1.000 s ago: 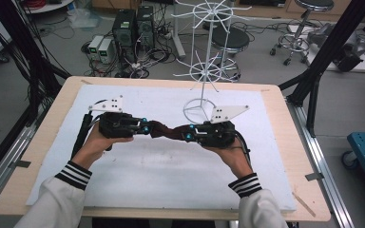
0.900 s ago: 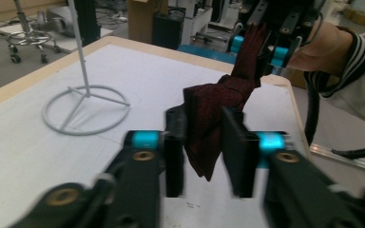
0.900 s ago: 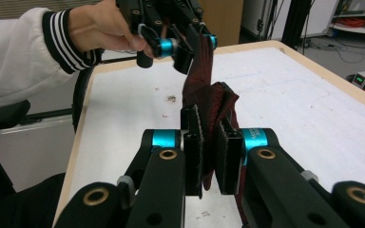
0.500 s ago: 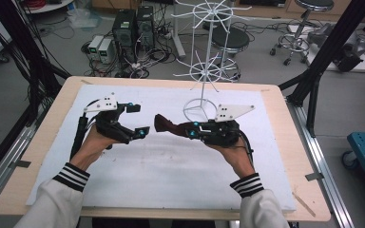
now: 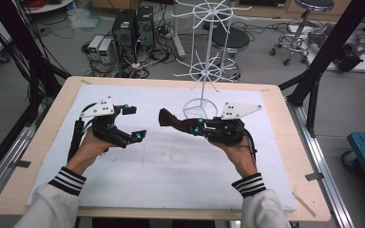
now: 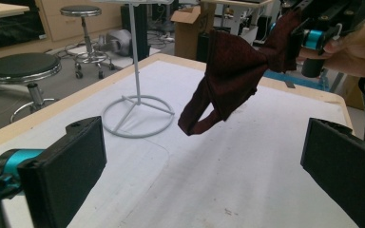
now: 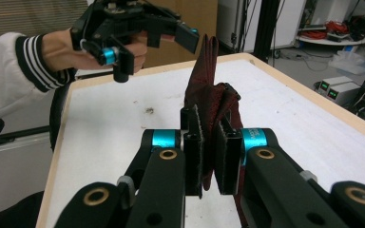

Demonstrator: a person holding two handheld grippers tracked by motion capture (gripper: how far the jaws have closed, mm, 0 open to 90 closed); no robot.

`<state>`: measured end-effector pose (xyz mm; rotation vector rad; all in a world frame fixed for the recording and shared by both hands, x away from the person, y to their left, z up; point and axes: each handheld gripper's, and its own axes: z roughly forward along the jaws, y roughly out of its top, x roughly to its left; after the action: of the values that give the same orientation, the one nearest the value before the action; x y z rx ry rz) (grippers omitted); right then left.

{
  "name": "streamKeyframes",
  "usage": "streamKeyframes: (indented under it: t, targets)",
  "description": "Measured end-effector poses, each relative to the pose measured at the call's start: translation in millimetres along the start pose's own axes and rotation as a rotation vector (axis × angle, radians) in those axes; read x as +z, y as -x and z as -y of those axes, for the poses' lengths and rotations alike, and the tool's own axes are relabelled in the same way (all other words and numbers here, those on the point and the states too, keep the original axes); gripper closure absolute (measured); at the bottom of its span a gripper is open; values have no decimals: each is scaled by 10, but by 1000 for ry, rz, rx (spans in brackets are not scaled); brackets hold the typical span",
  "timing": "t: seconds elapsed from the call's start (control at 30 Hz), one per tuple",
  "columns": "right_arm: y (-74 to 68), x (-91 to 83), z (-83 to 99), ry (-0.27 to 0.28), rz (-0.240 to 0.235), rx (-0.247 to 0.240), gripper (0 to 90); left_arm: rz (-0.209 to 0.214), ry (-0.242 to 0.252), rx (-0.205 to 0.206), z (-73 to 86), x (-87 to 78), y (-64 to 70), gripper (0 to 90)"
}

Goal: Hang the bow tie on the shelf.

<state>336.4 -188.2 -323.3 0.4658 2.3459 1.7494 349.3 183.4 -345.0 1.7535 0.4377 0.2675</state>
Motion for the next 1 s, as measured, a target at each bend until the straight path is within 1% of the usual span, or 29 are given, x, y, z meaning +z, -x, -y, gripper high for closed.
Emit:
streamKeyframes:
  t: [0.1,0.13,0.23,0.3,0.37,0.4,0.43,0.5,0.53,0.57,0.6,0.63,0.73,0.77,0.8,0.93,0.97,1.0]
  targets:
    - [9,-24,-4,10,9,-7,847,-18,-8,6,63,-33,7,17]
    - [9,-40,-6,11,14,2,847,-23,-1,4,84,-52,8,17]
    - [26,-77,-8,21,31,4,847,-36,11,1,141,-113,13,17]
    - [33,-98,-11,29,39,13,847,-50,7,9,182,-144,20,17]
    - [39,-108,-16,38,49,15,847,-53,11,10,201,-154,25,17]
    - [44,-113,-23,47,55,17,847,-60,19,16,260,-190,43,17]
    - [42,-119,-30,51,60,22,847,-67,20,20,288,-207,52,17]
    - [47,-128,-48,61,70,25,847,-73,25,22,336,-243,69,17]
    - [47,-128,-48,61,70,25,847,-73,25,22,336,-243,69,17]
    - [62,-137,-63,73,77,29,847,-85,36,24,373,-280,83,17]
    - [70,-138,-71,69,80,31,846,-85,36,24,373,-280,83,17]
    - [79,-140,-80,71,87,30,846,-90,48,20,411,-317,89,17]
    - [100,-147,-102,80,84,34,847,-102,47,20,451,-348,91,17]
    - [110,-153,-127,87,93,33,846,-109,47,20,493,-369,93,17]
    - [113,-155,-136,90,93,37,847,-110,49,19,514,-379,92,17]
    - [136,-161,-196,110,106,35,846,-119,47,15,573,-404,93,17]
    - [141,-160,-212,110,110,37,847,-128,51,14,614,-420,94,17]
    - [147,-157,-229,111,114,37,847,-128,51,14,614,-420,94,17]
